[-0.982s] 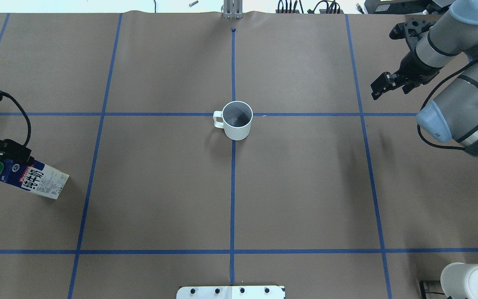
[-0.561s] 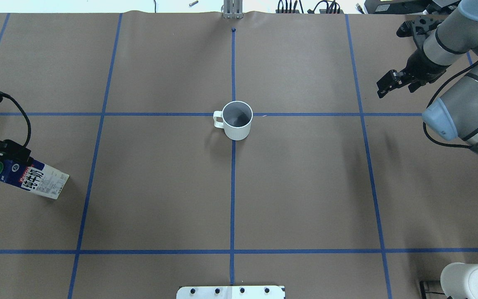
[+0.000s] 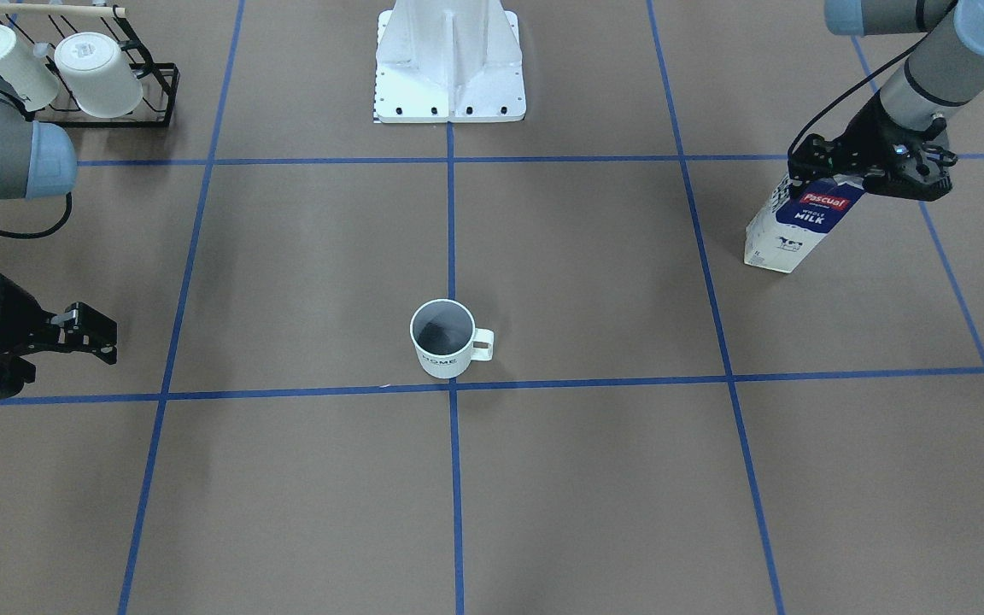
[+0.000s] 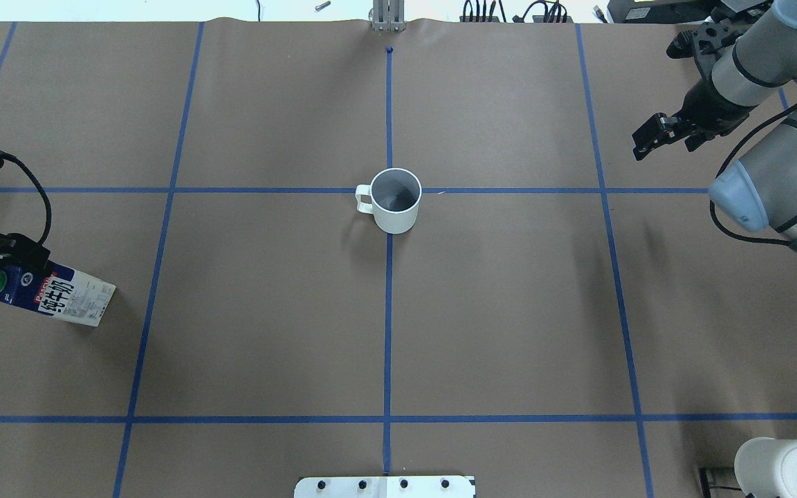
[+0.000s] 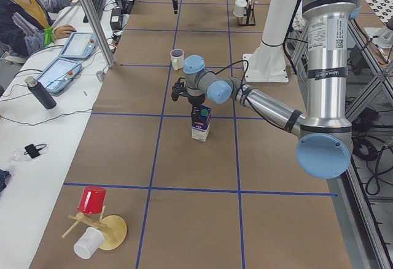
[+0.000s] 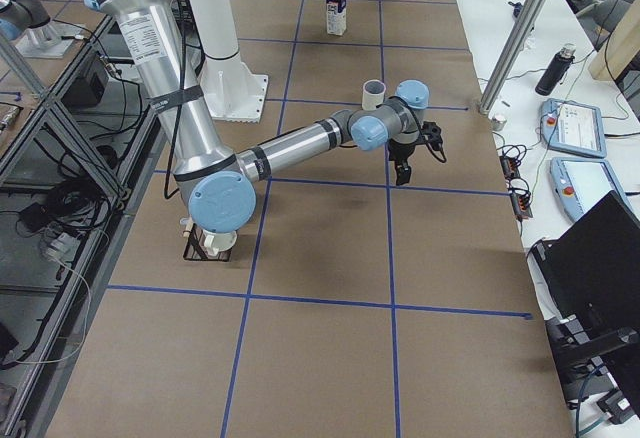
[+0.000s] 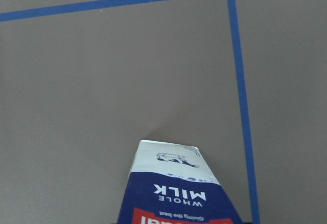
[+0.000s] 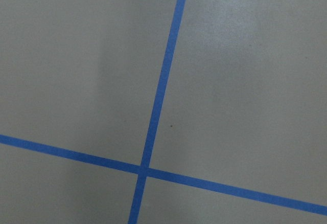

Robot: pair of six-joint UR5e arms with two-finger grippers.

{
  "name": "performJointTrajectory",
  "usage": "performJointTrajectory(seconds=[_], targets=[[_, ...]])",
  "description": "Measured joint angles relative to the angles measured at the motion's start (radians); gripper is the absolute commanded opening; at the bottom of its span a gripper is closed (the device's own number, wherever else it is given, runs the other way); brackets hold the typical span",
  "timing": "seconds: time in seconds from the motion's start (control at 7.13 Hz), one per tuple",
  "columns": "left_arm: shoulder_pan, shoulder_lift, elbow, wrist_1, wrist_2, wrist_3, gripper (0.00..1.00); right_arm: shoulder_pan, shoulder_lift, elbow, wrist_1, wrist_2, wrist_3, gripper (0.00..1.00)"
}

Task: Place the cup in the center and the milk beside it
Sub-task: 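Grasp the top of the WHOLE MILK carton with the left gripper, then carry the milk carton with the left gripper beside the white mug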

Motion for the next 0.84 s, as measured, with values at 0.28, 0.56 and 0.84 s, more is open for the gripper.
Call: performJointTrajectory(seconds=[0.28,0.56,0.84], targets=[[-0.005,-0.056,-0.064,0.104,-0.016,-0.061,0.33,0.084,-0.037,0.0,-0.006,0.04,-0.093,1.0],[0.0,-0.266,-0.076,0.302,-0.018,-0.182,0.34,0.203,-0.123,0.0,-0.011,0.077,-0.261,1.0],[0.041,-0.501,-0.001,0.45,-0.015,-0.288,0.34,0.311,-0.225,-0.003,-0.011,0.094,-0.427,1.0]])
